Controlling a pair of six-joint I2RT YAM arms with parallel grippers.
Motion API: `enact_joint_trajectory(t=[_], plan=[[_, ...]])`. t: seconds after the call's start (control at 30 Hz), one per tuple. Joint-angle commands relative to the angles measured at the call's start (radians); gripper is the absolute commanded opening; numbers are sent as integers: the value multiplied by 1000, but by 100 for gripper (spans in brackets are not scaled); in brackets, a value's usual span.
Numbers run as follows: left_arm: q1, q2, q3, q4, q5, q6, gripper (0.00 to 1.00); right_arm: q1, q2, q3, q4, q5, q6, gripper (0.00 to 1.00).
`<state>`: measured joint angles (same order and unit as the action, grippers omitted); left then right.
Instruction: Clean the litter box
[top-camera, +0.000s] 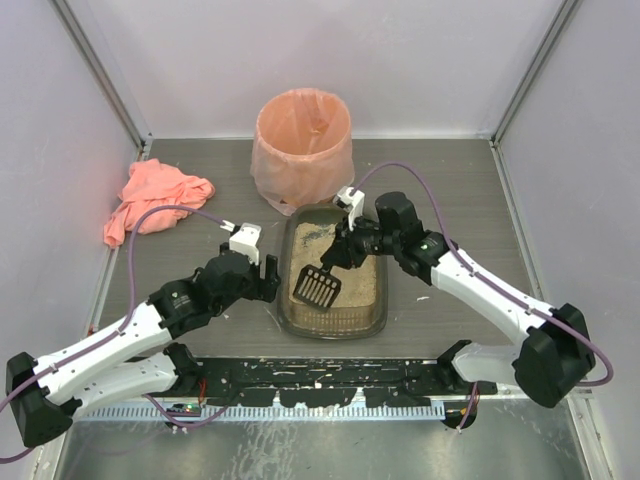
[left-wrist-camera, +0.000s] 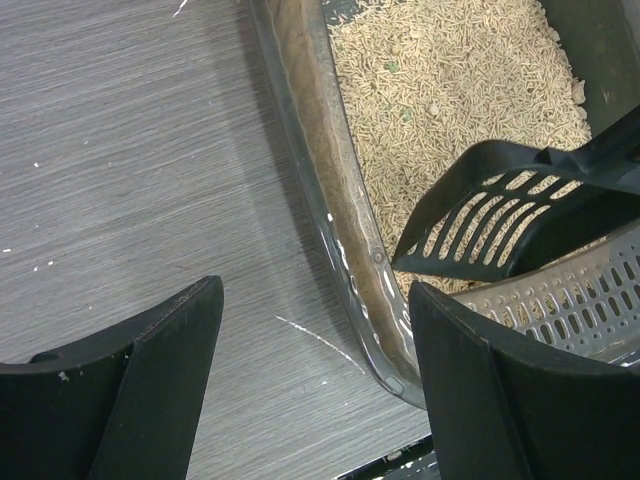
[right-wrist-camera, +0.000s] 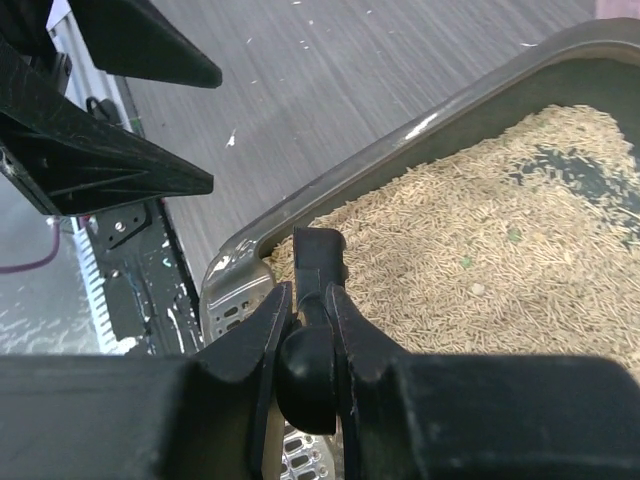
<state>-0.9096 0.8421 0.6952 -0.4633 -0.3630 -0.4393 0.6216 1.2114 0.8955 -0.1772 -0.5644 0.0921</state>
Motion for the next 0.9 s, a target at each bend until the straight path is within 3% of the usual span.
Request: enact_joint_trajectory(t=[0.0, 0.6, 0.87], plan=[[-1, -22, 1, 31, -12, -13, 76, 5, 46, 65, 23, -177, -36, 1], [-1, -9, -3, 38, -13, -13, 76, 101, 166, 143, -158, -168, -169, 1], [-1, 3, -3, 43, -11, -13, 76, 158, 198, 176, -204, 114, -207, 1]])
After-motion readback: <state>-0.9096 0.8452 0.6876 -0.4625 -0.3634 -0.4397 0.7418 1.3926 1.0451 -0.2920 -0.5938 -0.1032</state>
